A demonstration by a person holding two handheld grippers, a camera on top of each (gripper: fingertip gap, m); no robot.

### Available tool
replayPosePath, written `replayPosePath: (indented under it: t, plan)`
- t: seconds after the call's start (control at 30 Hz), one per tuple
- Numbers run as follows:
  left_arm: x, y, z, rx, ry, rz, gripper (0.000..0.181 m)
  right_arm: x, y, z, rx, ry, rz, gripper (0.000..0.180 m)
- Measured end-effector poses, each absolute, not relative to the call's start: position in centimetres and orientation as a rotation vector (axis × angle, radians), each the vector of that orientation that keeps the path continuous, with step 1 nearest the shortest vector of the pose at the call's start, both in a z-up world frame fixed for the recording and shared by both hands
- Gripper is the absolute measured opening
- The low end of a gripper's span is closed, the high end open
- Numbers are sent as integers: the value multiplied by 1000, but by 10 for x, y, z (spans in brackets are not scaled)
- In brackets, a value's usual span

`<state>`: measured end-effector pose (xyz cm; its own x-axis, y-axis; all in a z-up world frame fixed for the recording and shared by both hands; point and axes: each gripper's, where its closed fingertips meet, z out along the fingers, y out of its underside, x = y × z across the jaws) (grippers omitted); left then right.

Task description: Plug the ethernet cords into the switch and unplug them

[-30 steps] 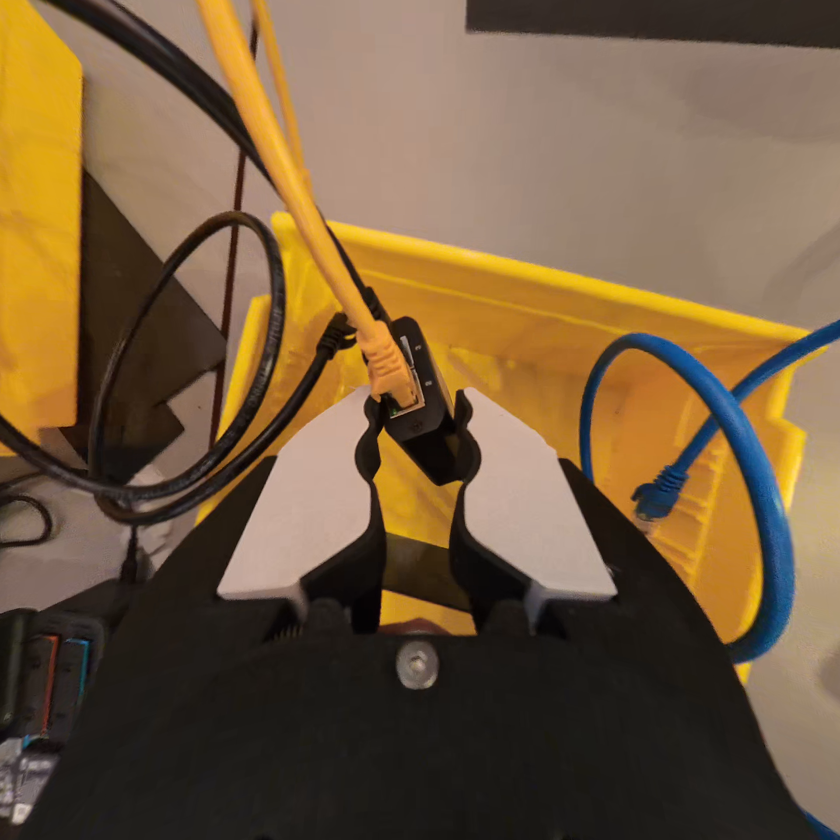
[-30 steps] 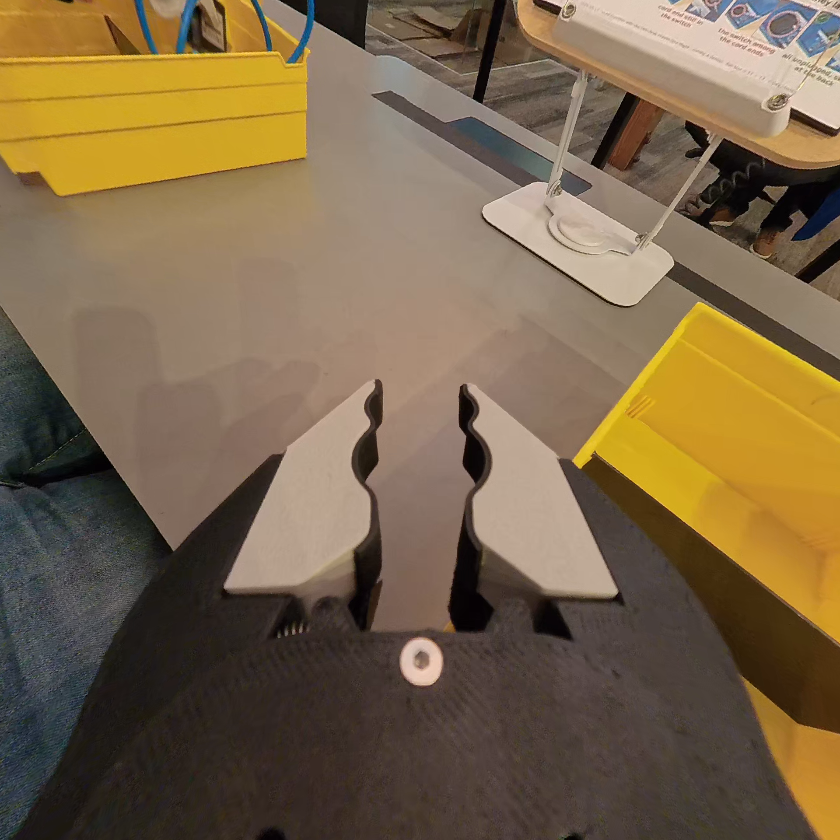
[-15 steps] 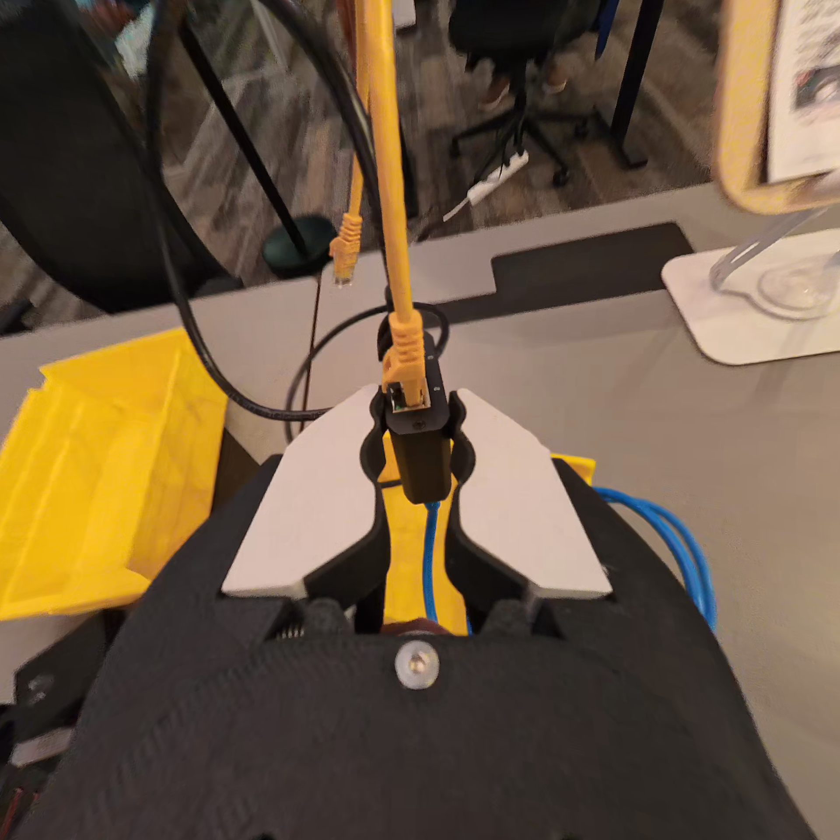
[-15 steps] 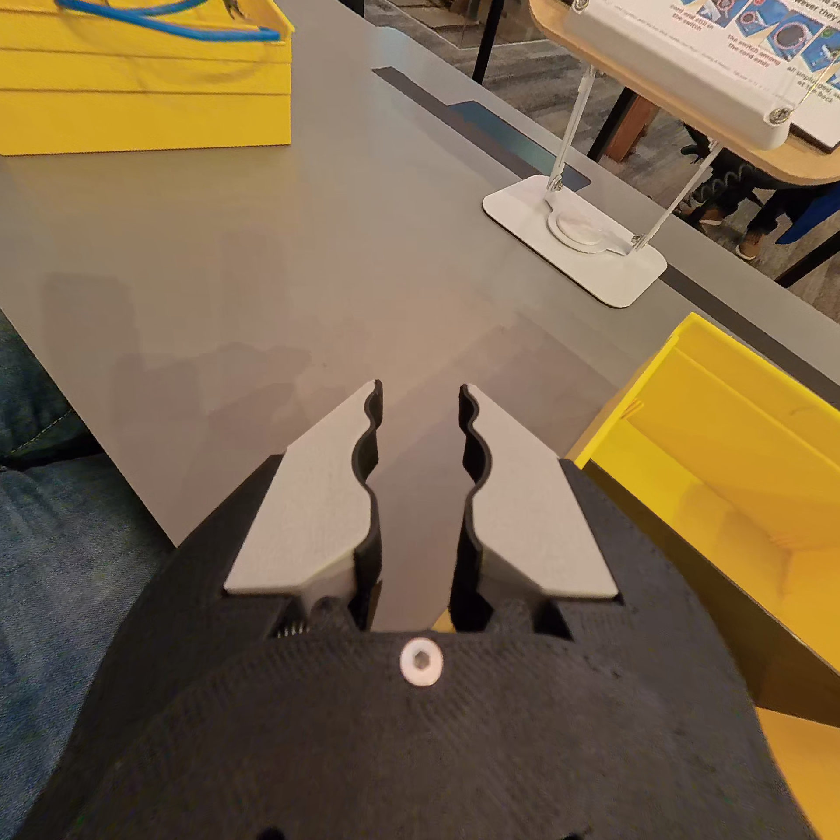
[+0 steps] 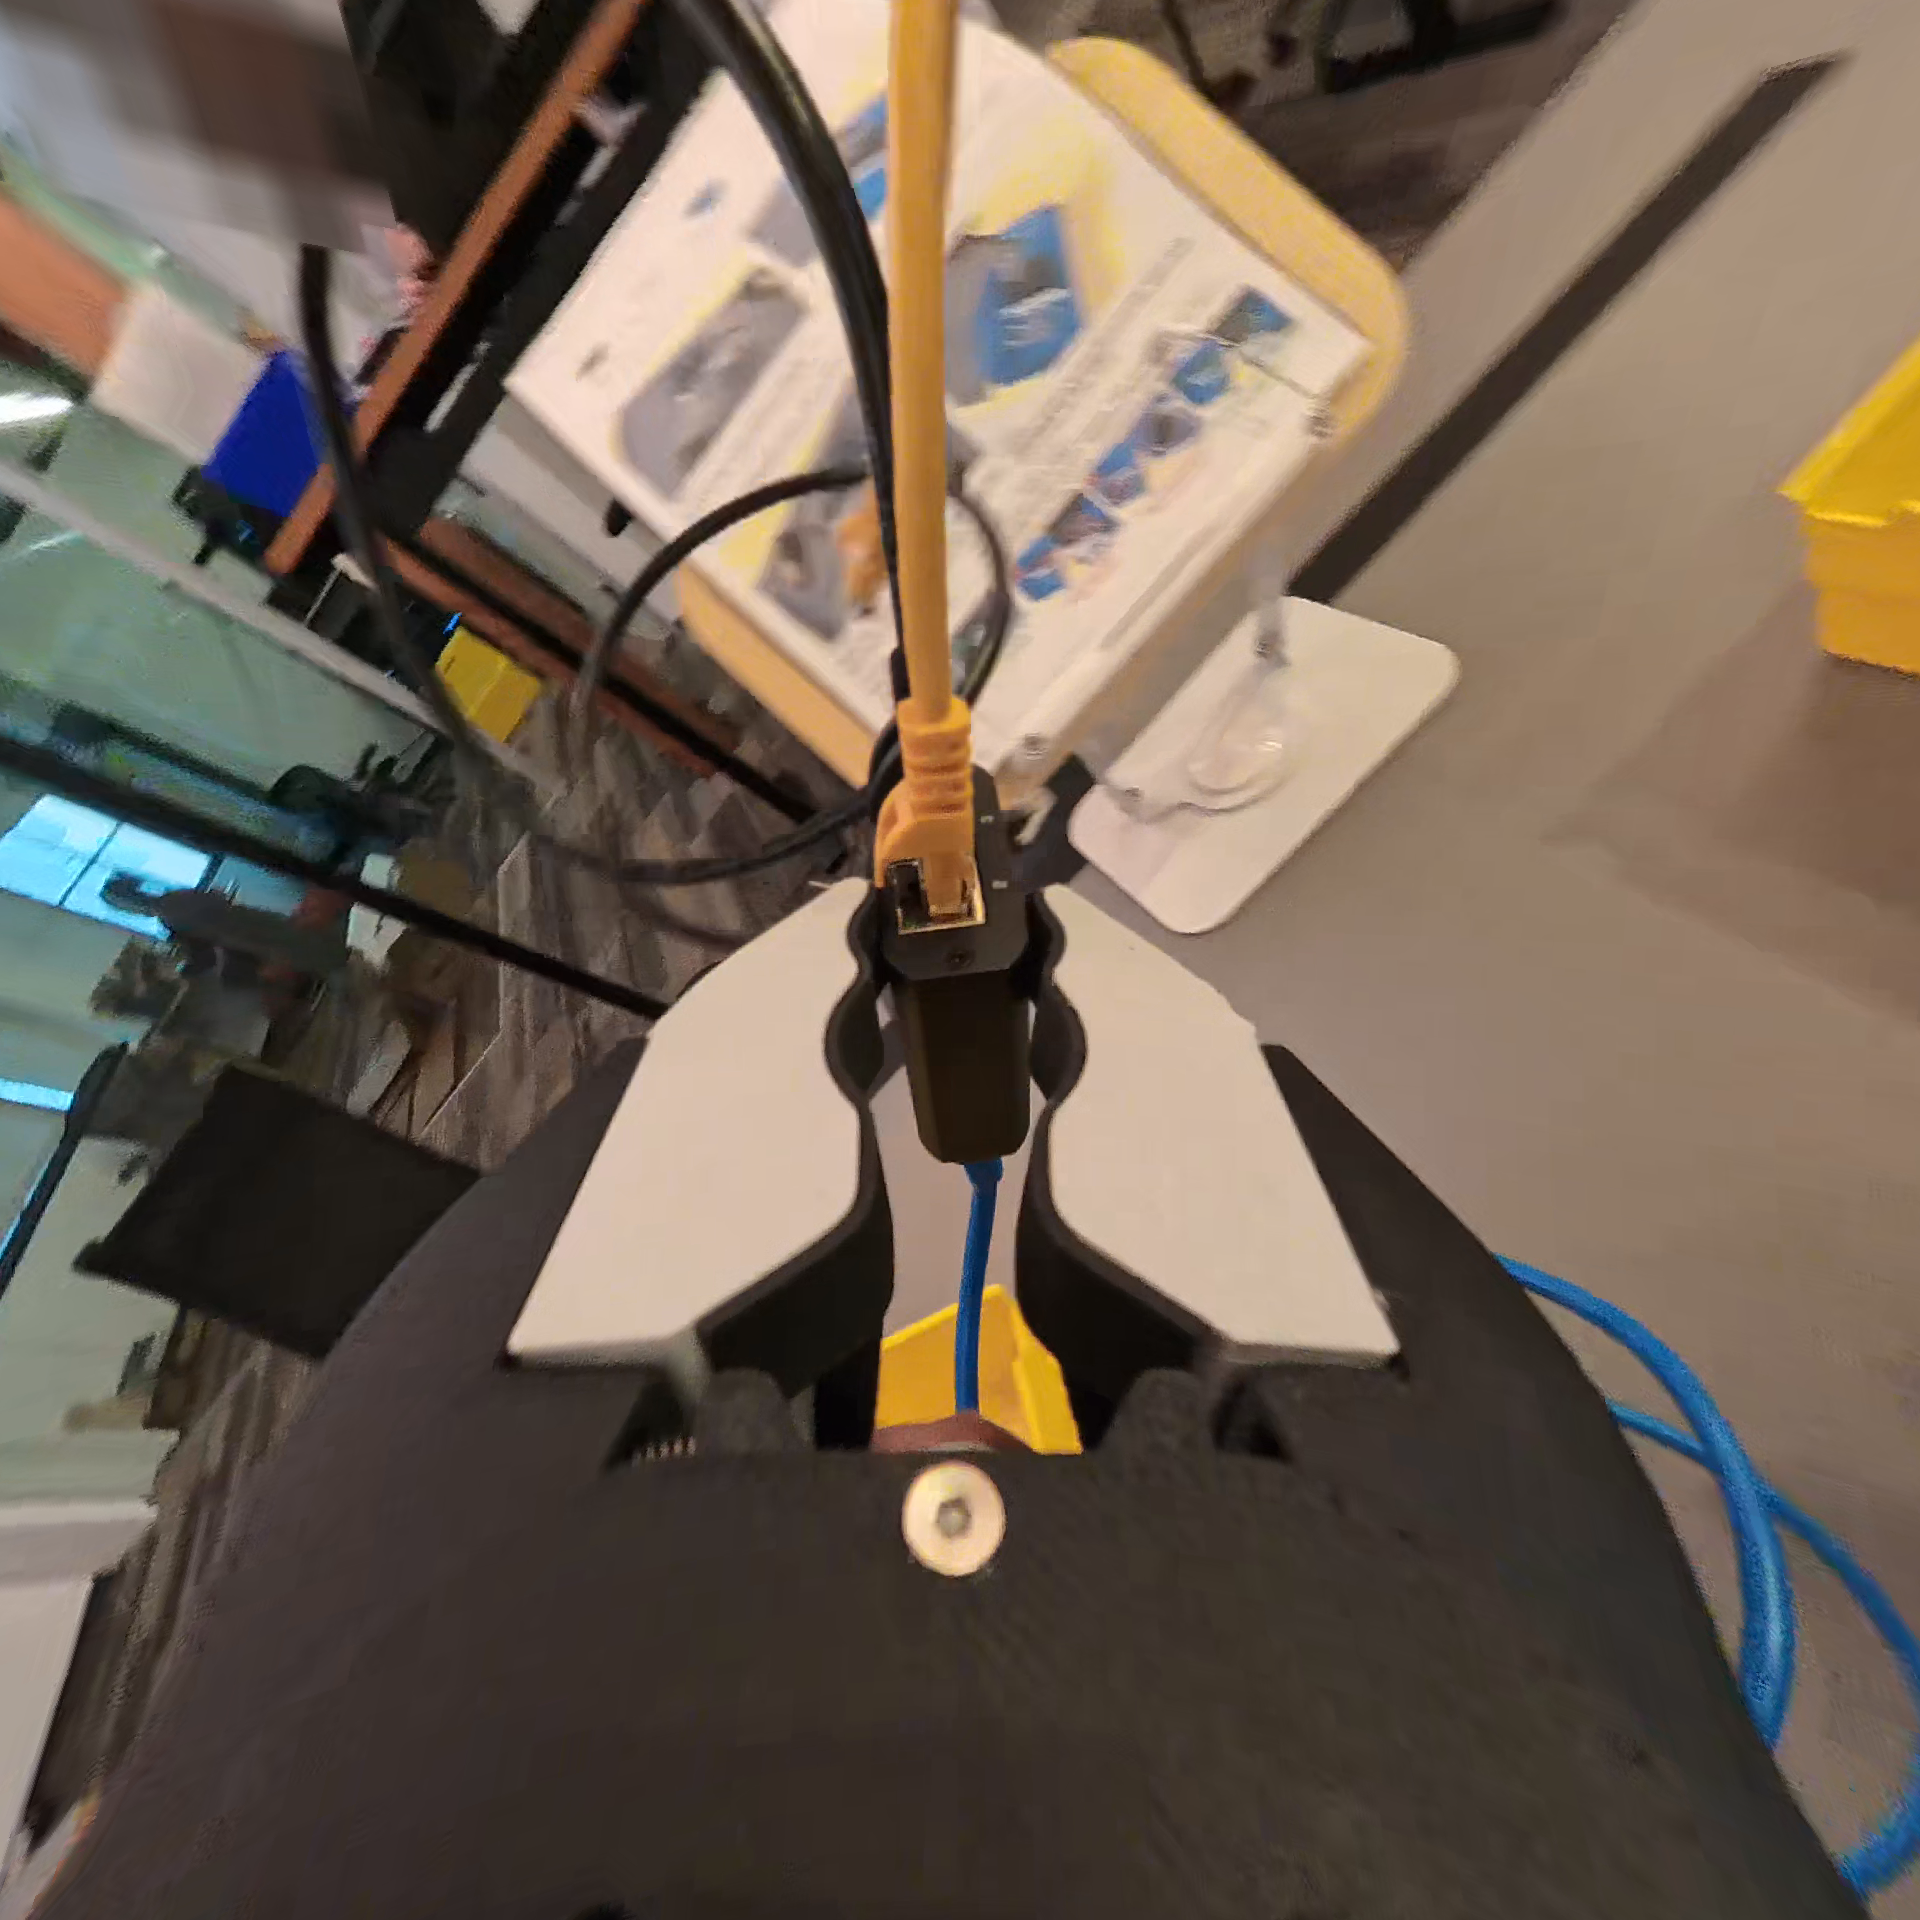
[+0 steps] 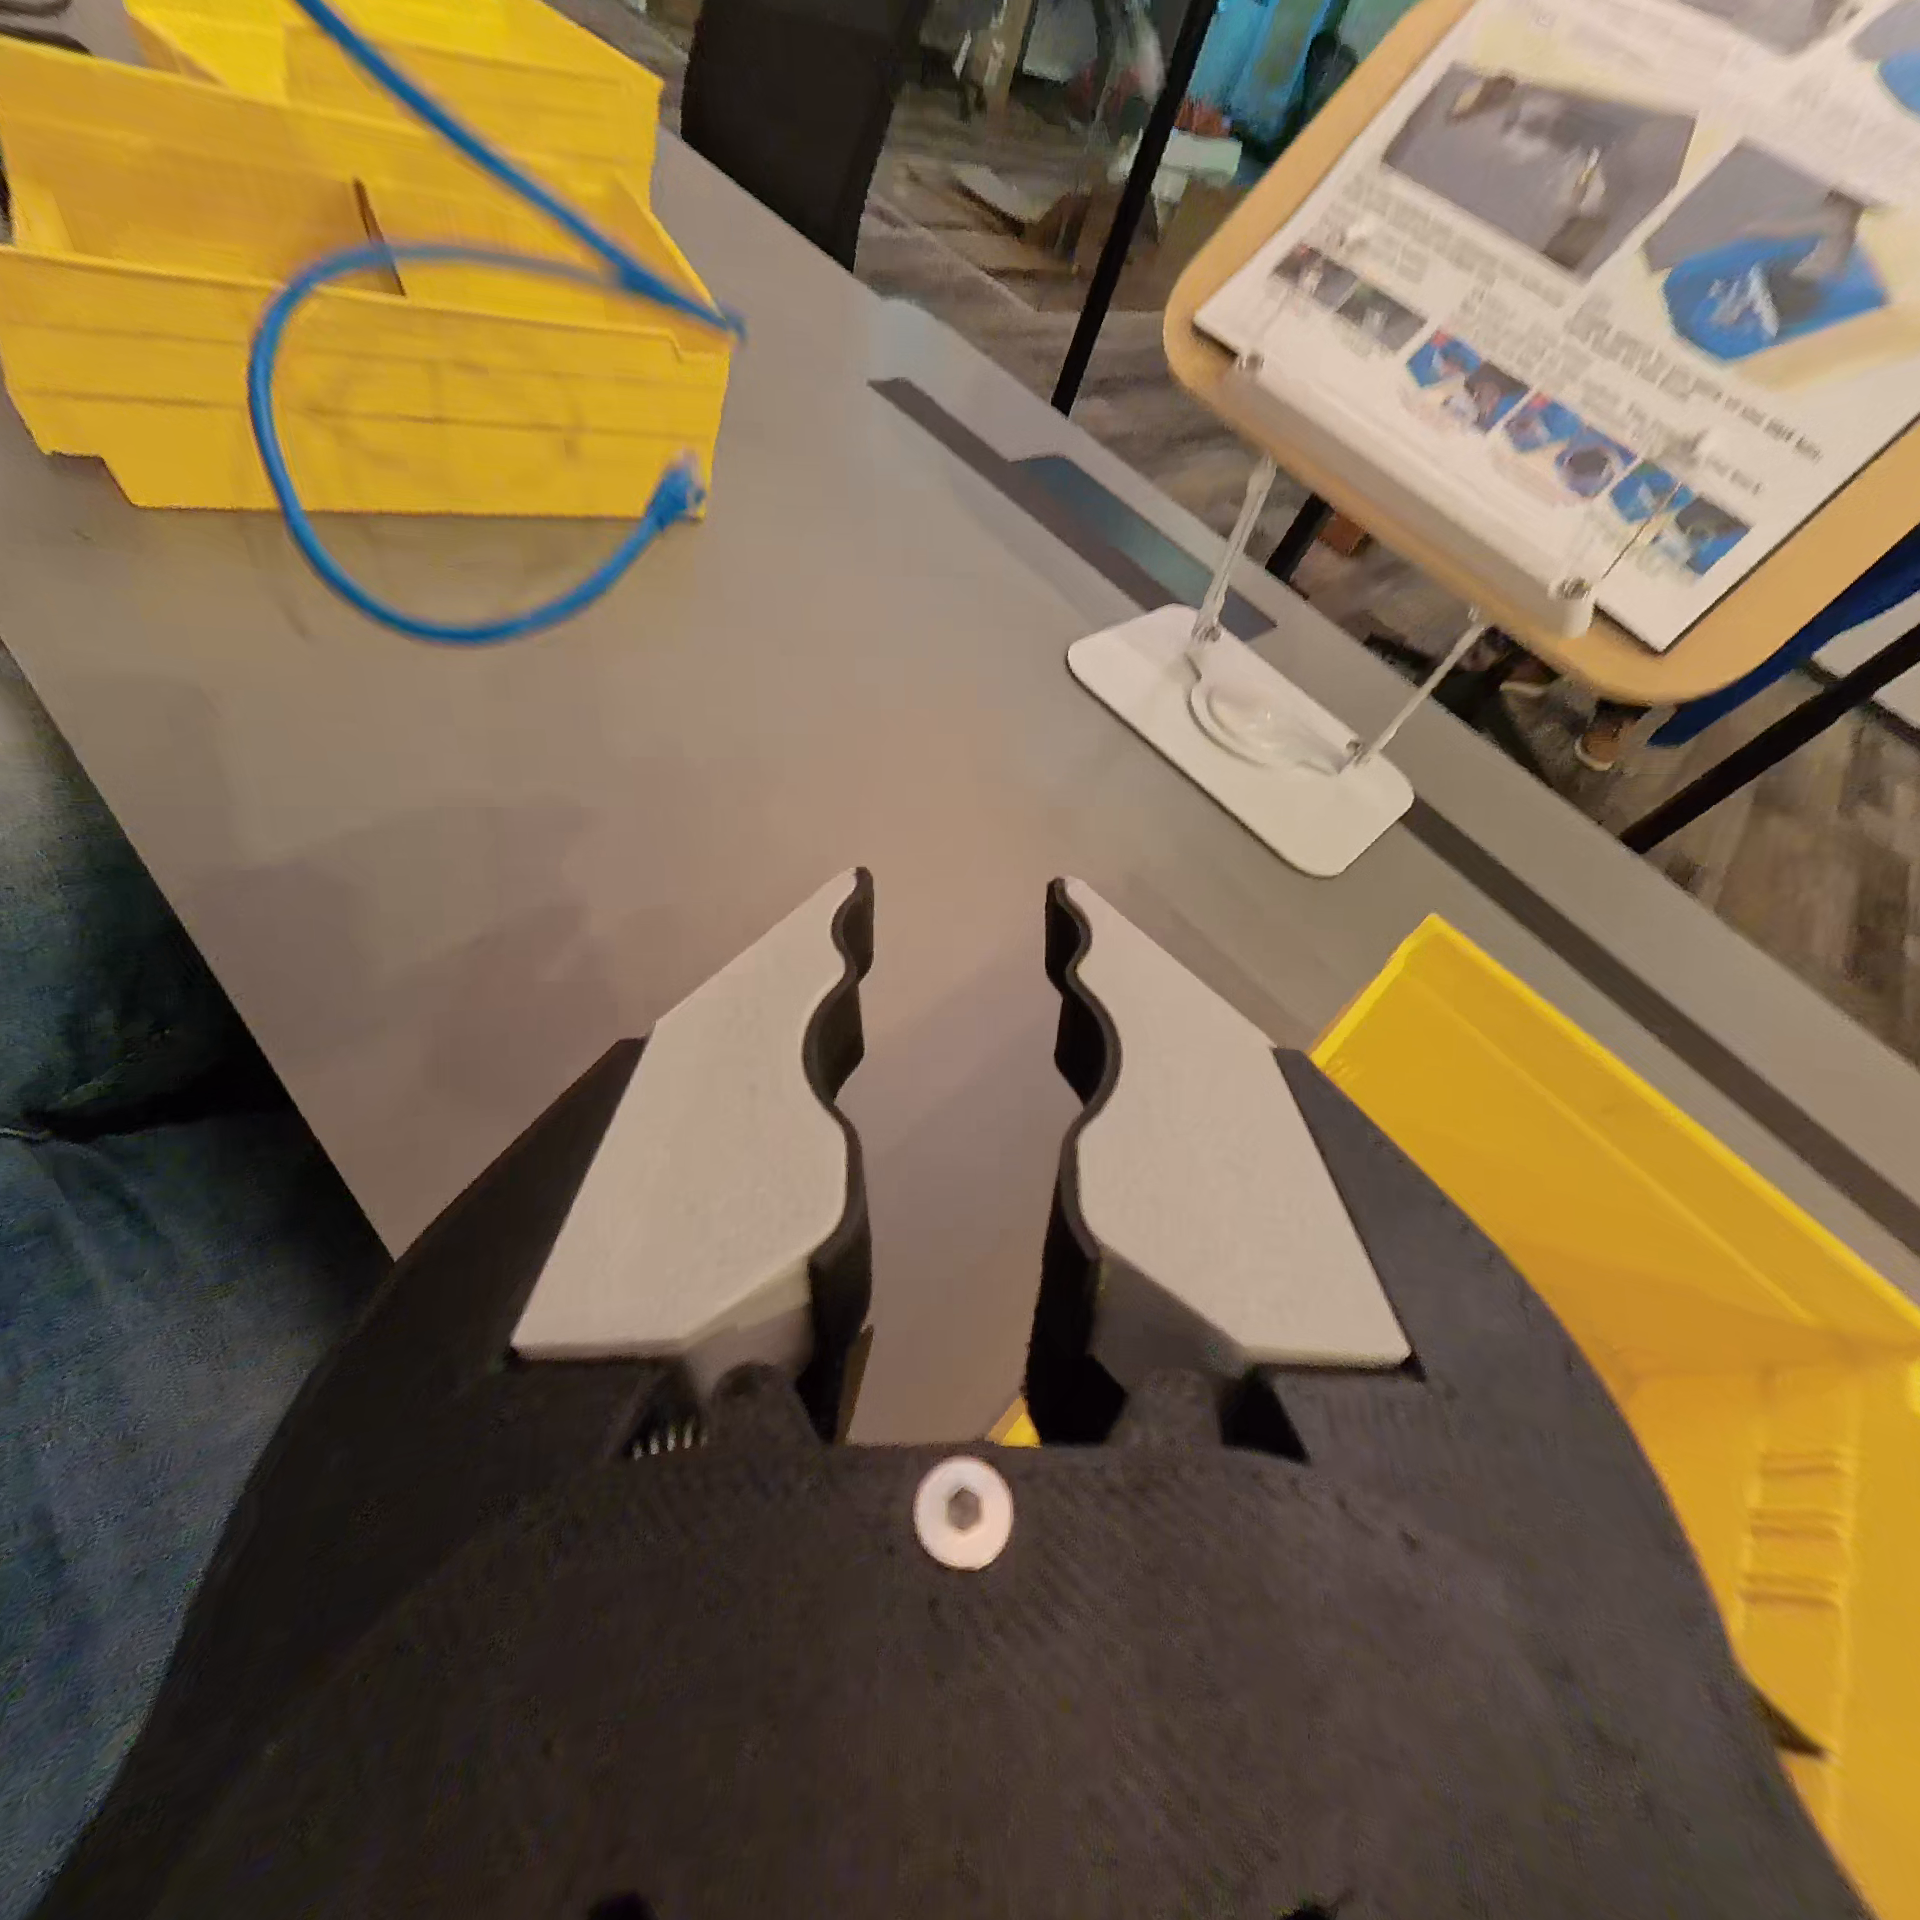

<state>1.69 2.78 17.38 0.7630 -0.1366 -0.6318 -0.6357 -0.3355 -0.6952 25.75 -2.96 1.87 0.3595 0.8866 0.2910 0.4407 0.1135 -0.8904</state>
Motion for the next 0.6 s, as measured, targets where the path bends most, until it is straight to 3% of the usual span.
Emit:
replayPosePath:
  t: [0.3, 0.6]
  plan:
    - [80, 40, 61, -1922, 808, 615, 24, 234, -41, 61, -1375, -1279, 556, 38]
    - [73, 28, 26, -1759, 1032, 967, 24, 180, -36, 102, -1246, -1270, 800, 42]
